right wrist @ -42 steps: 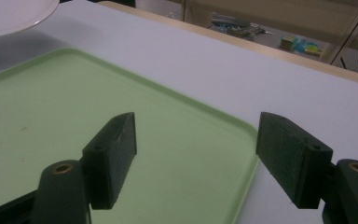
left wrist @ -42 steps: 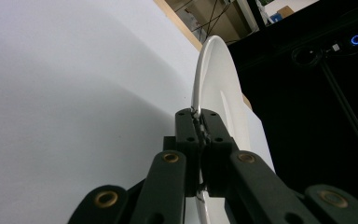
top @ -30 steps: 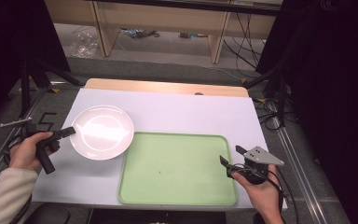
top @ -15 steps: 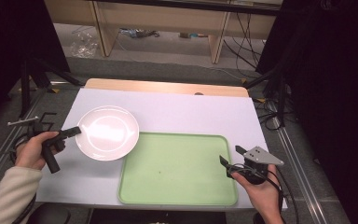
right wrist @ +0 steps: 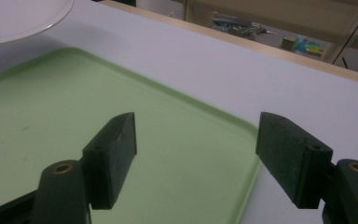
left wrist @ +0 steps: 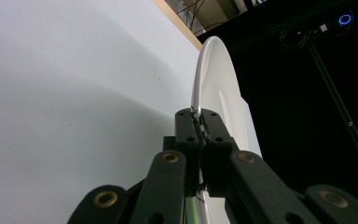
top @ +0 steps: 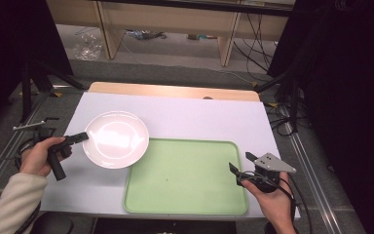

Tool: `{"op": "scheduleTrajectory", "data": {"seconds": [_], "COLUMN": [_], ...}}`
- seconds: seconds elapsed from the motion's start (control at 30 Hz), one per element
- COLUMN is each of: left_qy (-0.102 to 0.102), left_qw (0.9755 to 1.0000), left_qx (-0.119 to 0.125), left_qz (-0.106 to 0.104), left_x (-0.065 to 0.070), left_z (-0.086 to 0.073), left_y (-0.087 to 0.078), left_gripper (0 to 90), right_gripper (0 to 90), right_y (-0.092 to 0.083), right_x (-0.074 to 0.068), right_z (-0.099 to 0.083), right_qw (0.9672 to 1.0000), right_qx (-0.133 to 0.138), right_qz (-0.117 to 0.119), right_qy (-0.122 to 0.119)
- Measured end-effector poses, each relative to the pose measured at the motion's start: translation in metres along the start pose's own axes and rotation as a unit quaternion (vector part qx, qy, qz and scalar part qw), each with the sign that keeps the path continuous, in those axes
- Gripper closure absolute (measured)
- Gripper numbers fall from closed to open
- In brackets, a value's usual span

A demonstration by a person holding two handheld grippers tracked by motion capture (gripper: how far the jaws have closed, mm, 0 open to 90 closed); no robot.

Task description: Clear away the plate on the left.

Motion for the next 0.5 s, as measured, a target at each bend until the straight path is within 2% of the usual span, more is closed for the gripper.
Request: {"op": "scheduleTrajectory", "data": {"seconds": [0.47, 0.5], "left_qy": [0.001, 0.001], "left_qw": [0.9999, 0.9999], "left_qx": [-0.013, -0.007], "left_qz": [-0.005, -0.014], "left_x": [0.006, 0.008], "left_z": [-0.006, -0.005], "left_y": [0.009, 0.011], "left_gripper": [86.7, 86.7], "right_gripper": [29.8, 29.8], "right_y": [0.0, 0.0], "right_x": [-0.002, -0.002], "right_z": [0.0, 0.0], "right_qw": [1.0, 1.0], "right_qx": [-0.003, -0.003], "right_qz": [0.005, 0.005], "right_qy": [0.006, 0.006]}}
Point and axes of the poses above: each handheld gripper's, and its own axes: y roughly forward along the jaws, z roughly out of its top, x roughly to its right, the point moved 9 cm from there along y, roughly forward along the jaws, and after that the axes turned 10 degrees about -y, right-handed, at the moved point
